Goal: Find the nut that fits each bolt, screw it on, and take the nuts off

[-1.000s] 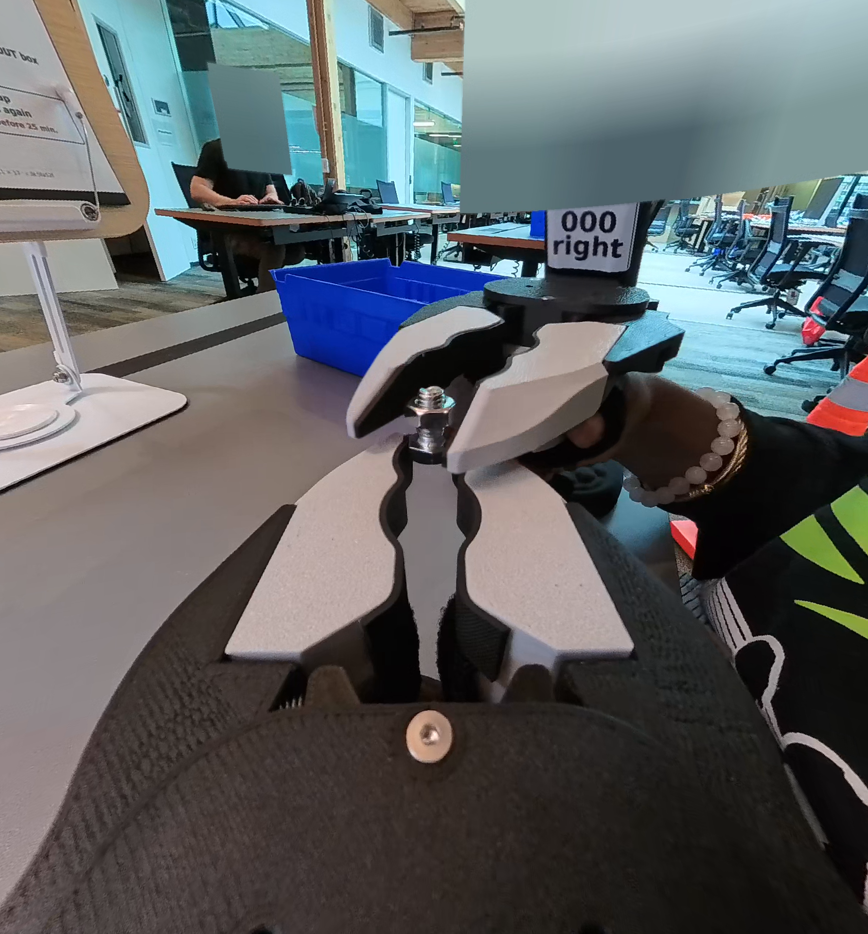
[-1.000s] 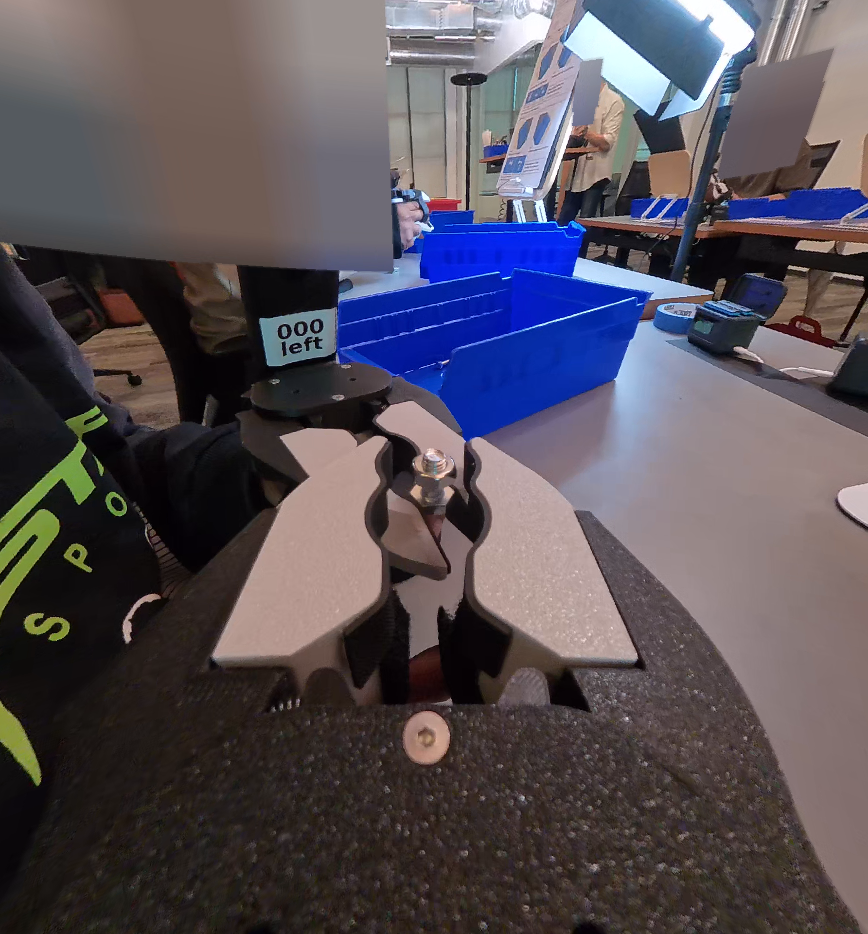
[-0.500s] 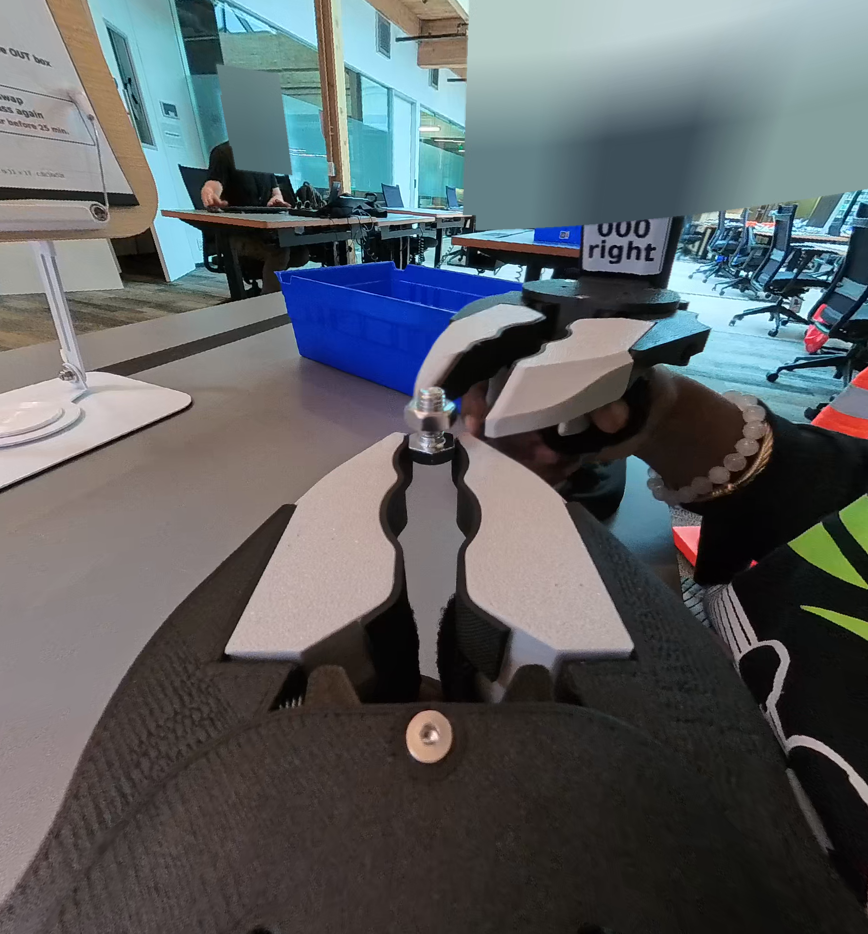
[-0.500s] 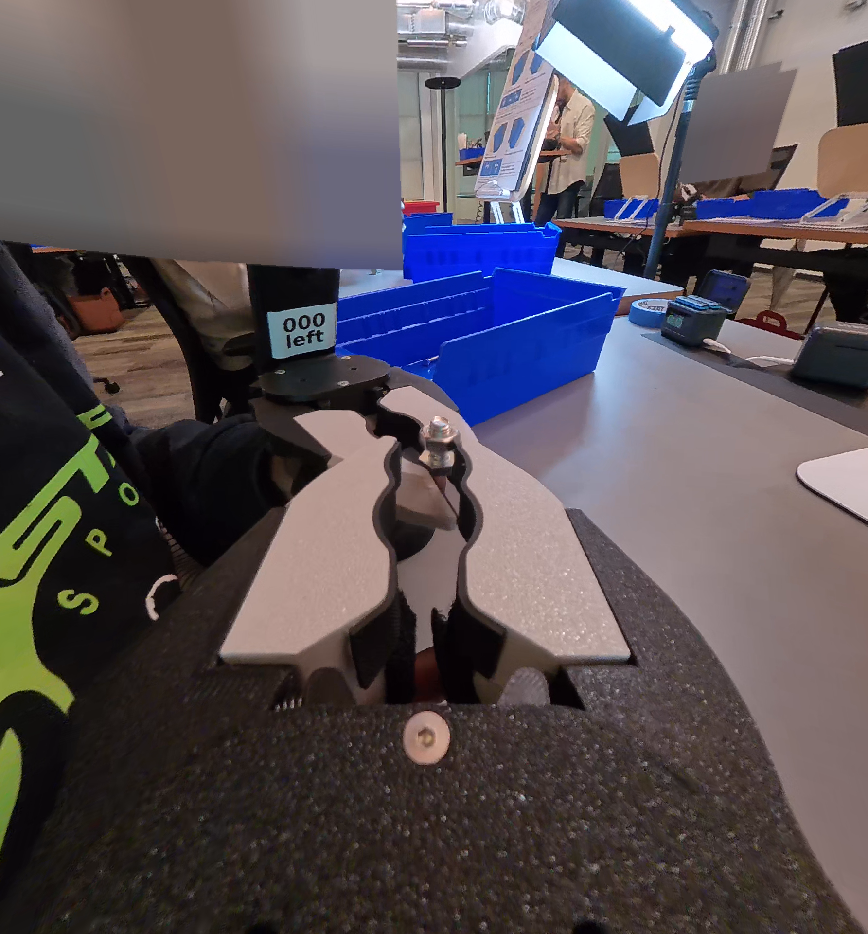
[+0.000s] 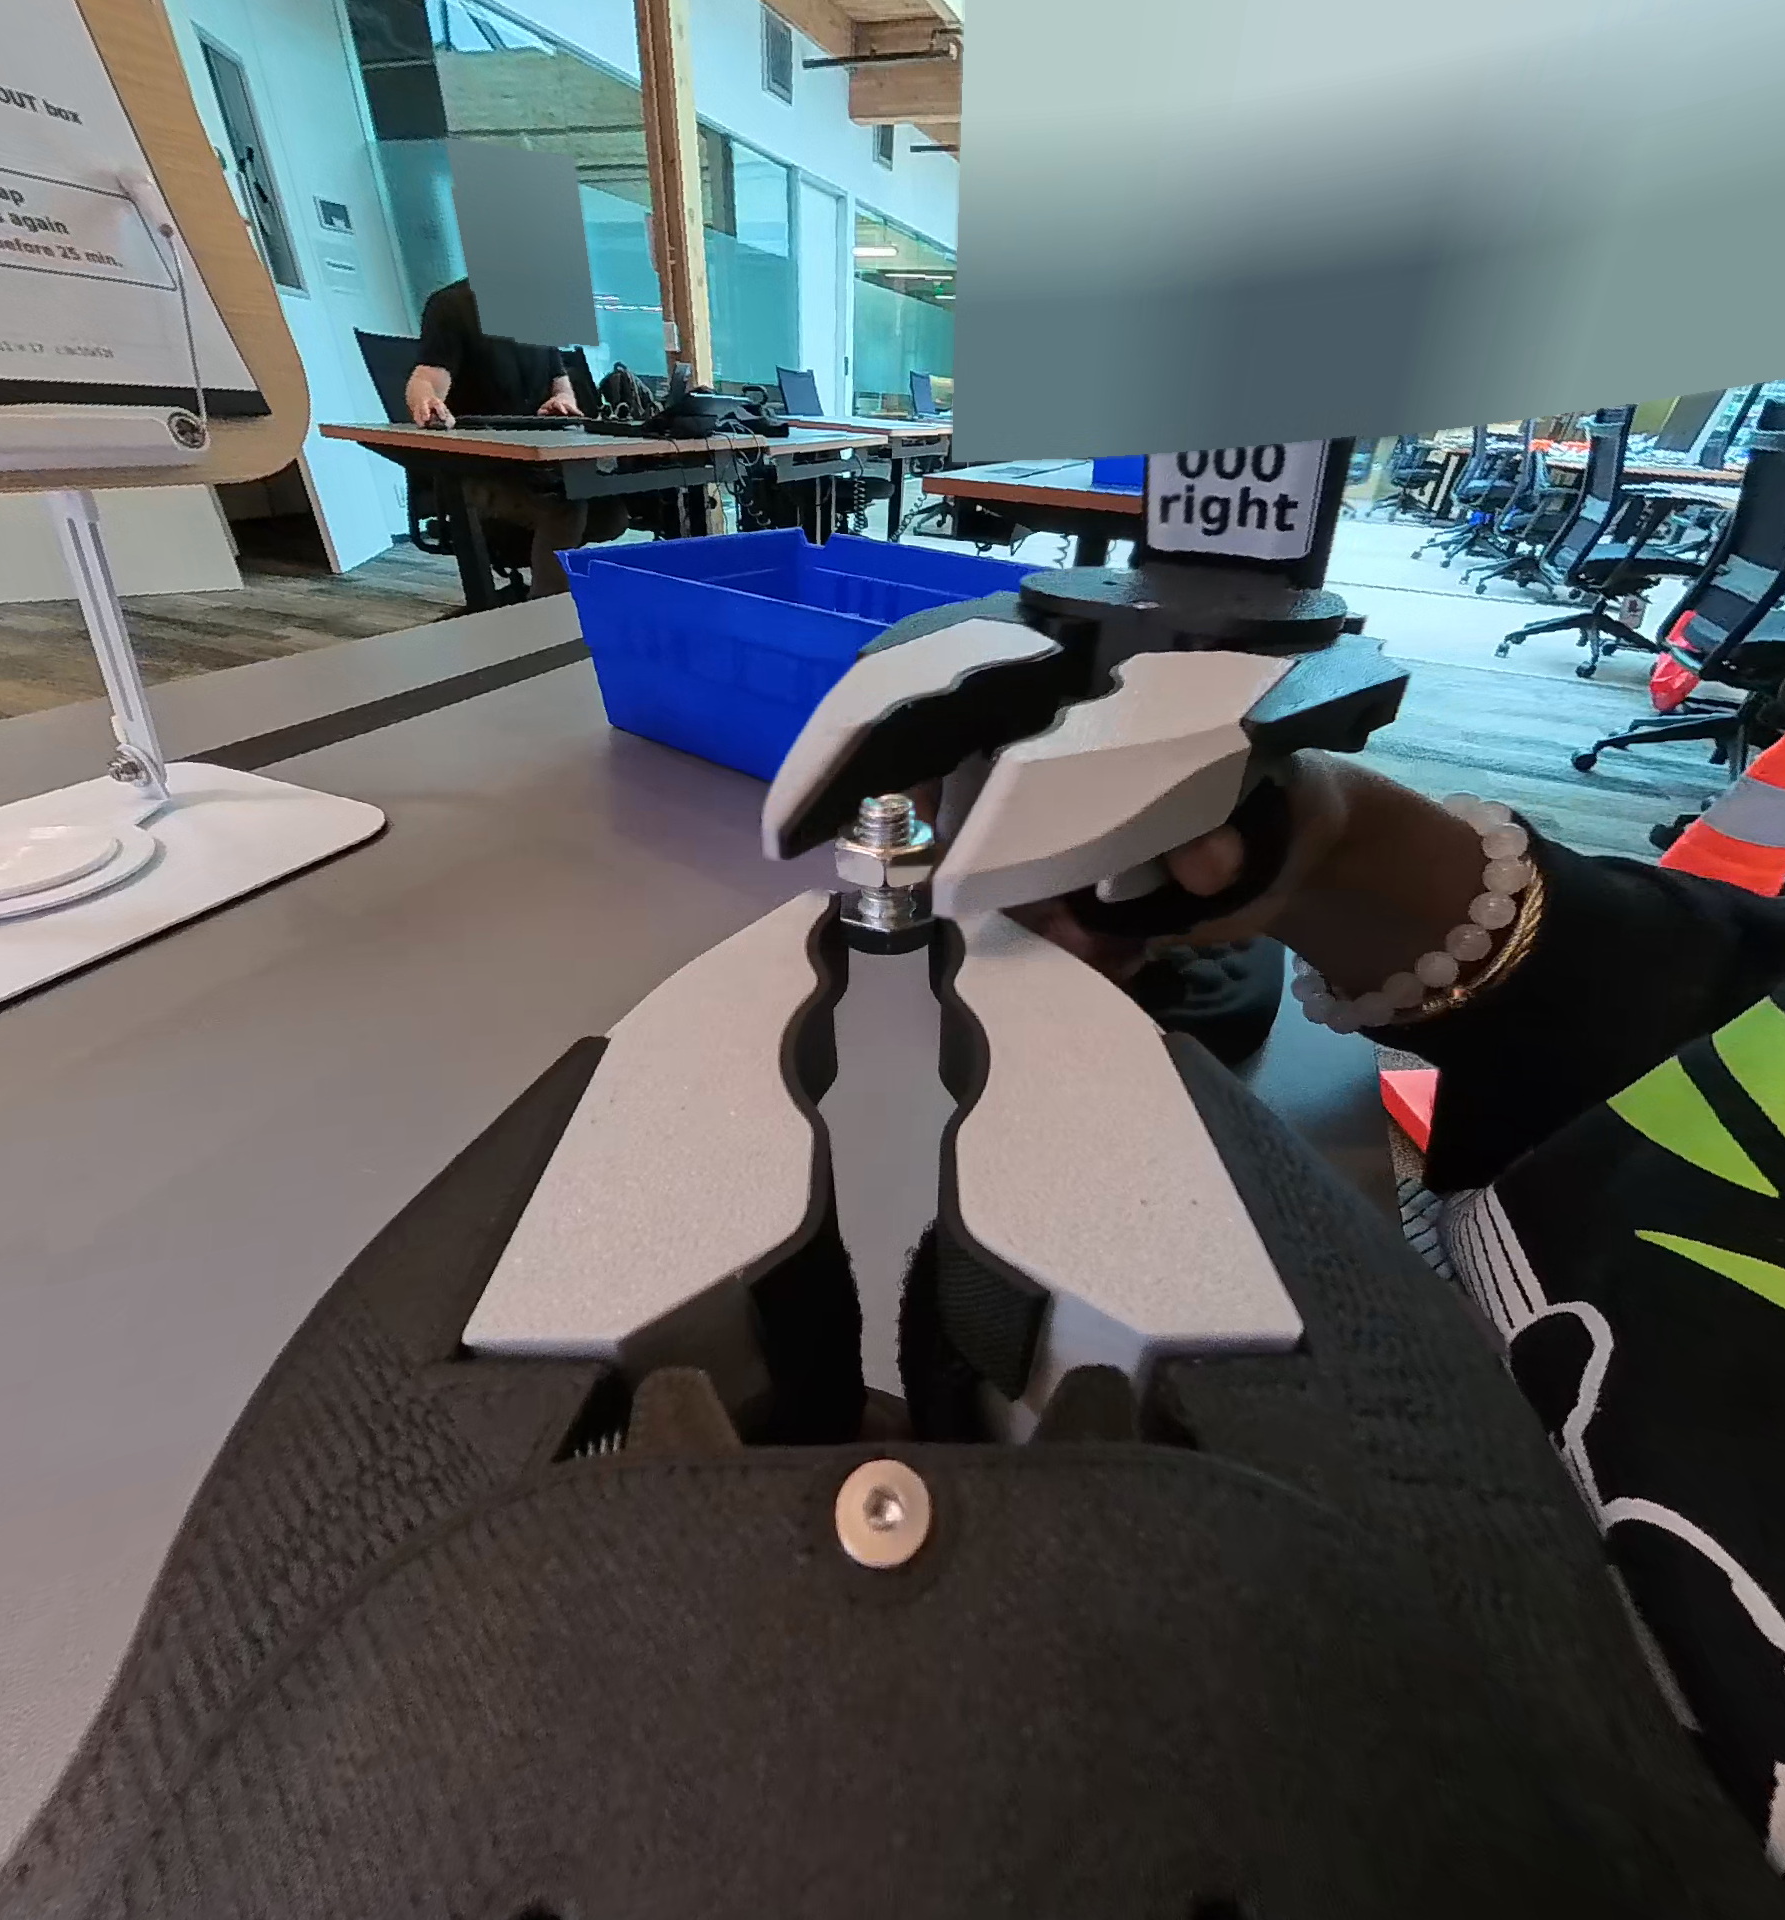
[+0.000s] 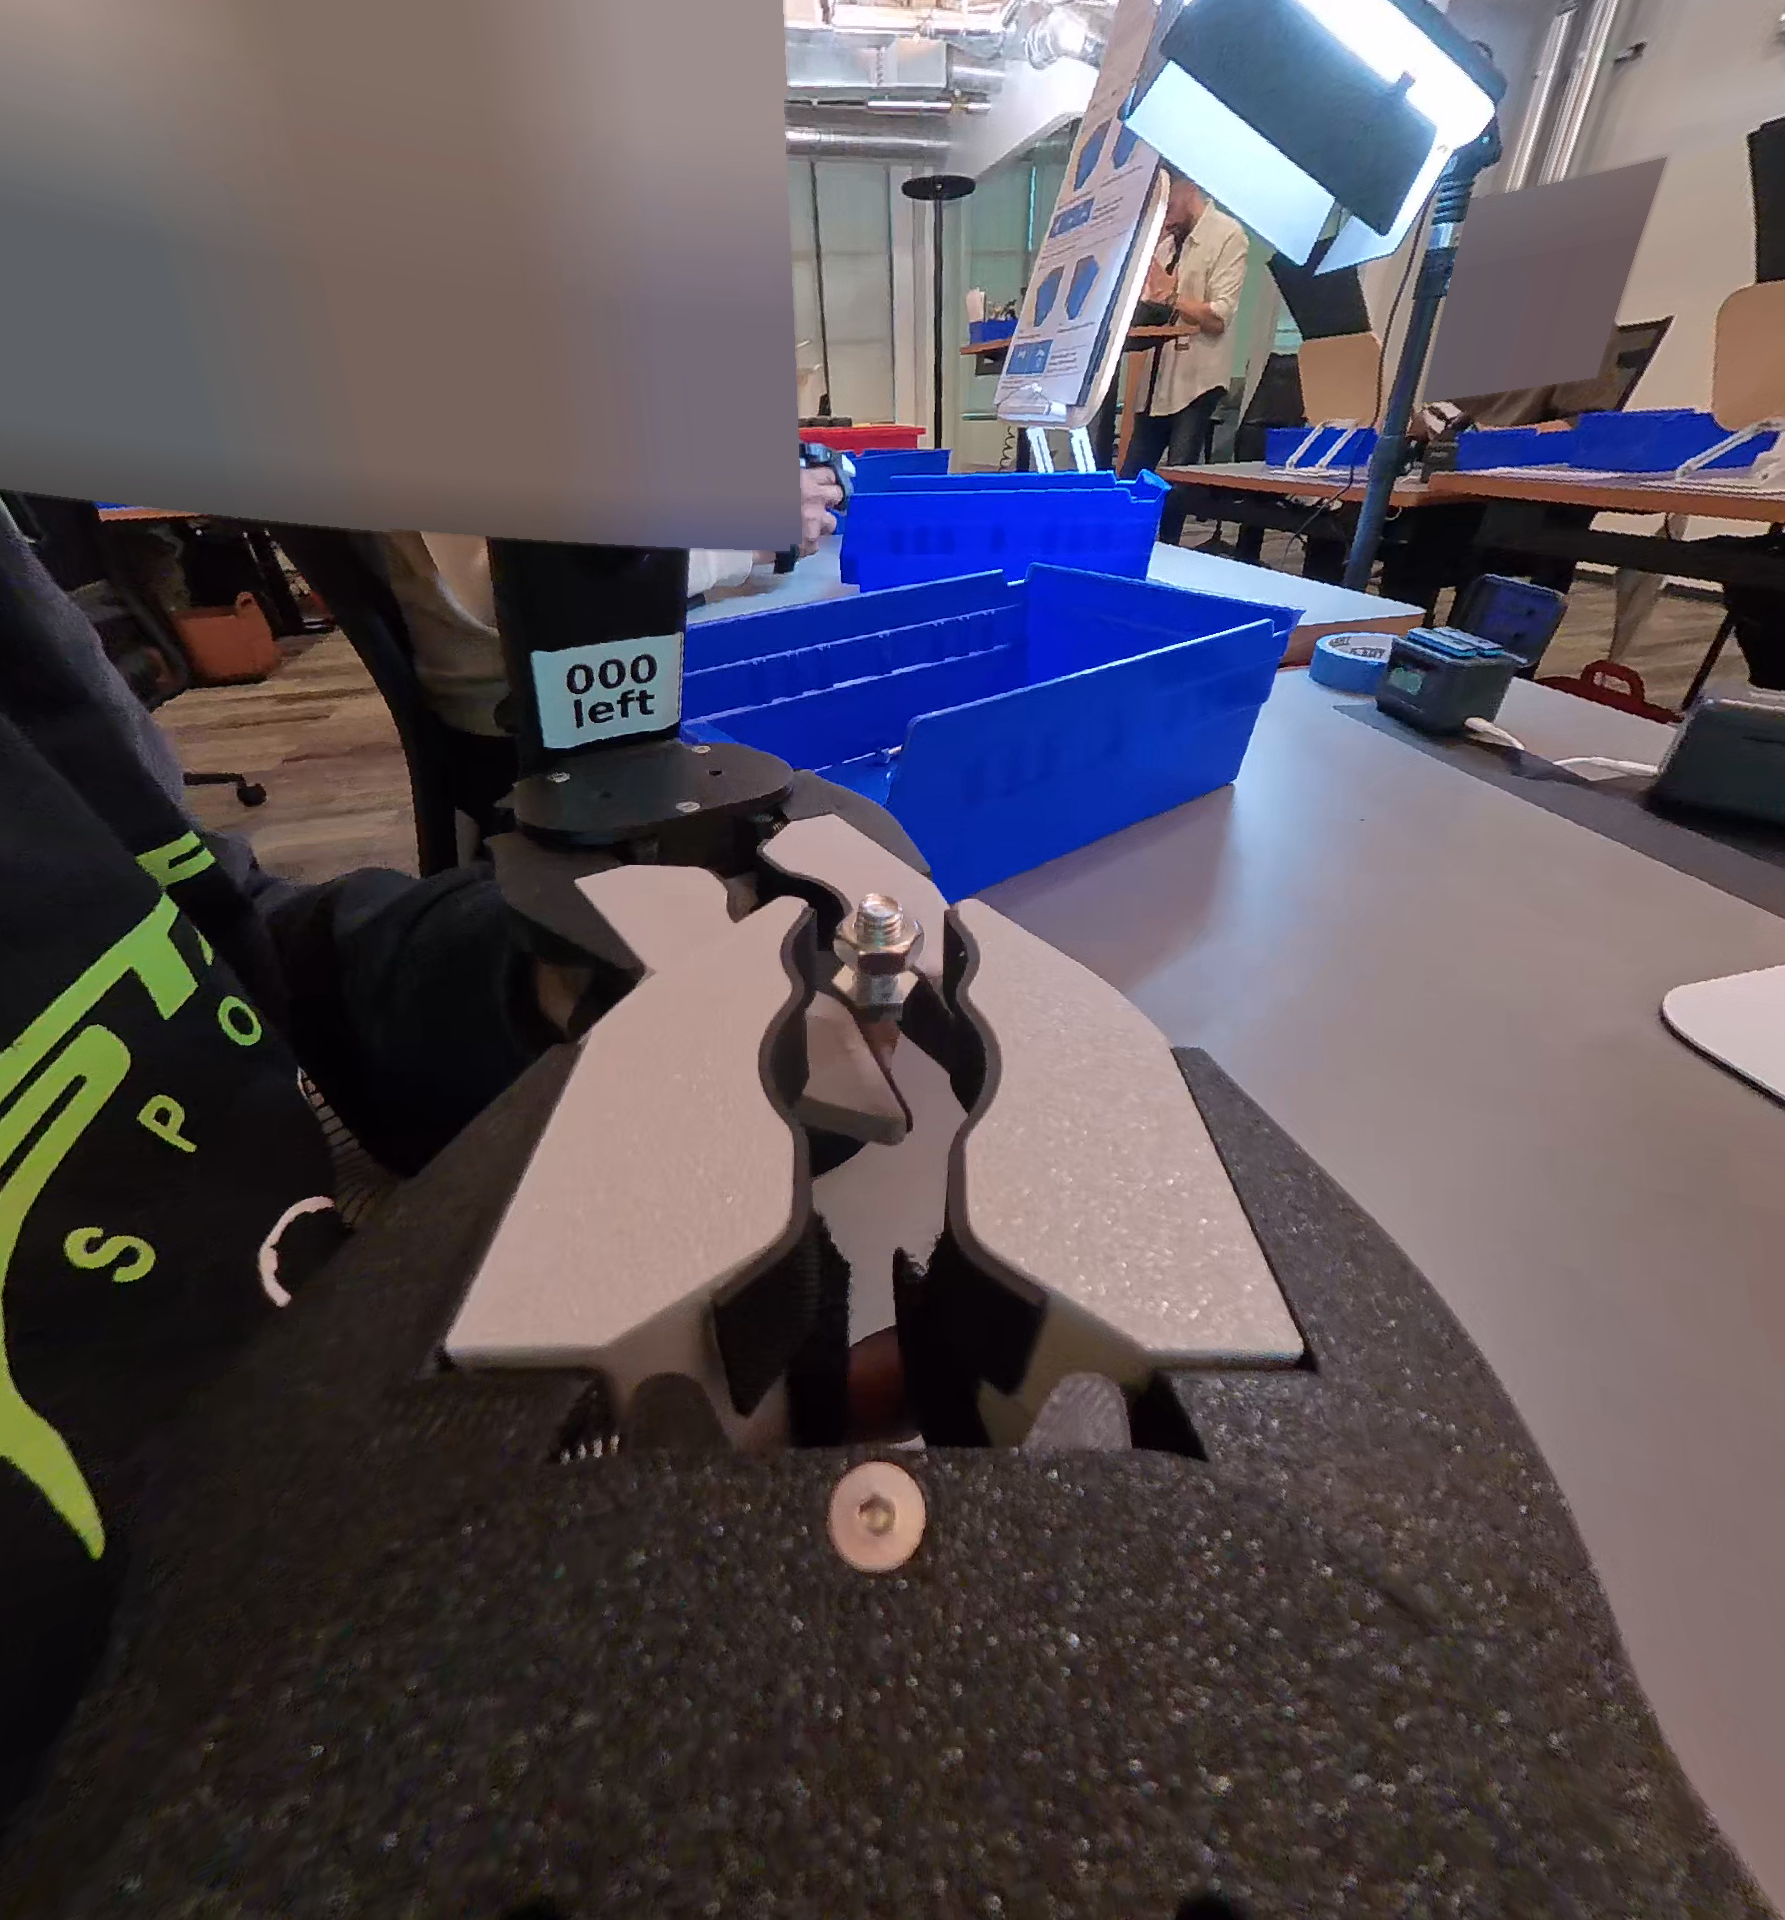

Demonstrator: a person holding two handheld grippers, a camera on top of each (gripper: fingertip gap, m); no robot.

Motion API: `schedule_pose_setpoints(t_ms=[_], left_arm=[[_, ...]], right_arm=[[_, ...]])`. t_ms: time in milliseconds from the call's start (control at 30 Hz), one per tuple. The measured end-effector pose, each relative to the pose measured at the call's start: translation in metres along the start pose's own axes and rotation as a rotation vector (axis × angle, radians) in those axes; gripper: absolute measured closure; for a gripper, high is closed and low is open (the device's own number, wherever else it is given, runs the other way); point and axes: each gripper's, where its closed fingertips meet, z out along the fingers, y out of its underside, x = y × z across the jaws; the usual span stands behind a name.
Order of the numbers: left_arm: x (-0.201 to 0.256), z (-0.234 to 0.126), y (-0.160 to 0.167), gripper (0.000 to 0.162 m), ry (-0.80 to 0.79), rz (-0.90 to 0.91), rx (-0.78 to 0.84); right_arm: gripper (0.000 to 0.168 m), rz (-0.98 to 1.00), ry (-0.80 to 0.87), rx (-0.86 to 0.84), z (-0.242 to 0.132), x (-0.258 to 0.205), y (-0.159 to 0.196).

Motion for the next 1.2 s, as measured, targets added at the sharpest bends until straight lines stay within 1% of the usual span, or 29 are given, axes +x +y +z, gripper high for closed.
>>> schedule_pose_setpoints(t_ms=[167,367,467,567,767,933,1200], left_arm=[[0.001,0.000,0.000,0.147,0.001,0.000,-0.003],[0.002,-0.002,0.000,0.147,-0.004,-0.005,0.000],[0.002,-0.003,0.000,0.147,-0.007,-0.006,0.002],[0.002,-0.004,0.000,0.147,-0.007,-0.011,0.002],[0.011,-0.004,0.002,0.147,-0.009,0.009,-0.009],[0.021,-0.004,0.004,0.147,-0.014,0.045,-0.028],[0.027,-0.004,0.005,0.147,-0.015,0.062,-0.034]], right_arm=[[0.145,-0.010,-0.022,-0.019,0.006,-0.003,0.001],[0.145,-0.004,0.011,-0.025,-0.005,-0.004,0.001],[0.148,-0.003,0.017,-0.029,-0.014,-0.007,0.001],[0.155,0.002,-0.019,-0.031,-0.021,-0.016,-0.002],[0.158,-0.041,0.049,-0.129,-0.024,-0.003,-0.009],[0.158,-0.082,0.057,-0.259,-0.017,0.001,-0.003],[0.159,-0.099,0.036,-0.303,-0.013,-0.003,0.000]])
